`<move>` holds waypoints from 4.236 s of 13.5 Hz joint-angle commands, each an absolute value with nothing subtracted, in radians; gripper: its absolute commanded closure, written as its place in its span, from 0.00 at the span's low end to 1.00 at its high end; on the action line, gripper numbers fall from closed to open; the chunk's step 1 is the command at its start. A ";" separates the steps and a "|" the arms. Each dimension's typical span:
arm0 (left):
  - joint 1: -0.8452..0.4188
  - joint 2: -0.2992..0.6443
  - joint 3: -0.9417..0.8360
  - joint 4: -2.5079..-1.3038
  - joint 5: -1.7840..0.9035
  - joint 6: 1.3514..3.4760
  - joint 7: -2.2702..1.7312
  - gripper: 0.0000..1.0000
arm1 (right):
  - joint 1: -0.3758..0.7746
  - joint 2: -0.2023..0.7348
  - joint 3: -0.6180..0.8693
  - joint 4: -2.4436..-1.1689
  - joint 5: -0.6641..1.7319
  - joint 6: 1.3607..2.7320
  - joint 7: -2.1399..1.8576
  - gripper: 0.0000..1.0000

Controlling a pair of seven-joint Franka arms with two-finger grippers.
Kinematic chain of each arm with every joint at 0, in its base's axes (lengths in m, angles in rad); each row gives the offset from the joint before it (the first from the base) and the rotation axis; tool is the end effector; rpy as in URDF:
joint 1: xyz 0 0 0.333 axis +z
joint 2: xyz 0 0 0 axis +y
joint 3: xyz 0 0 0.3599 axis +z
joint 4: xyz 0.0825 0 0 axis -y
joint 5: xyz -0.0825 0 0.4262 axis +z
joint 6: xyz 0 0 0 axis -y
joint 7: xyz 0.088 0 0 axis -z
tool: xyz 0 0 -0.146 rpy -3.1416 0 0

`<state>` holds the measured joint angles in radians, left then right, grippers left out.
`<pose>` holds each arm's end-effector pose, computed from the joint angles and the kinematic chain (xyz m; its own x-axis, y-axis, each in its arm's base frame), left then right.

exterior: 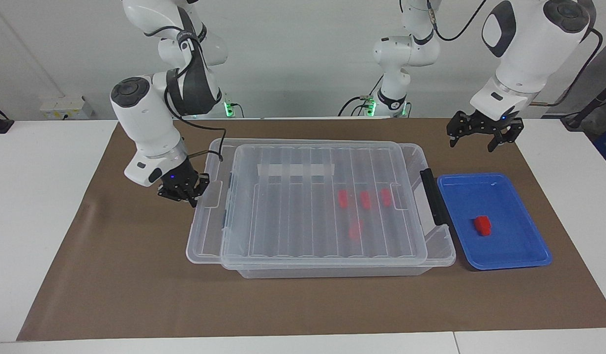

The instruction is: Place red block in blue tray from box

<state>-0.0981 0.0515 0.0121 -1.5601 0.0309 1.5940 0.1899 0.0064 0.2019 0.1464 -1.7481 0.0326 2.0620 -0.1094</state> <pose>0.6136 -0.0486 0.6058 0.9617 -0.2730 -0.0232 -0.2736 -0.9615 -0.0276 0.6754 0.1013 0.4542 0.9642 0.2370 0.1189 0.2439 -0.9687 -0.0468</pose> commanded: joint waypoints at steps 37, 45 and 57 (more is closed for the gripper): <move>-0.077 -0.026 0.012 -1.598 0.021 1.588 0.183 0.00 | -0.106 -0.014 0.137 -1.619 0.011 1.622 0.224 0.00; -0.077 -0.026 0.012 -1.598 0.021 1.588 0.183 0.00 | -0.132 -0.029 0.144 -1.586 0.012 1.539 0.203 0.00; -0.077 -0.026 0.012 -1.598 0.021 1.588 0.183 0.00 | 0.031 -0.029 -0.024 -1.585 0.012 1.536 0.201 0.00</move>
<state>-0.0839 -0.0013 0.0139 -1.5725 0.0309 1.5911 0.1899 0.0002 -0.0193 0.0078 -1.5851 0.0195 1.5509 0.2075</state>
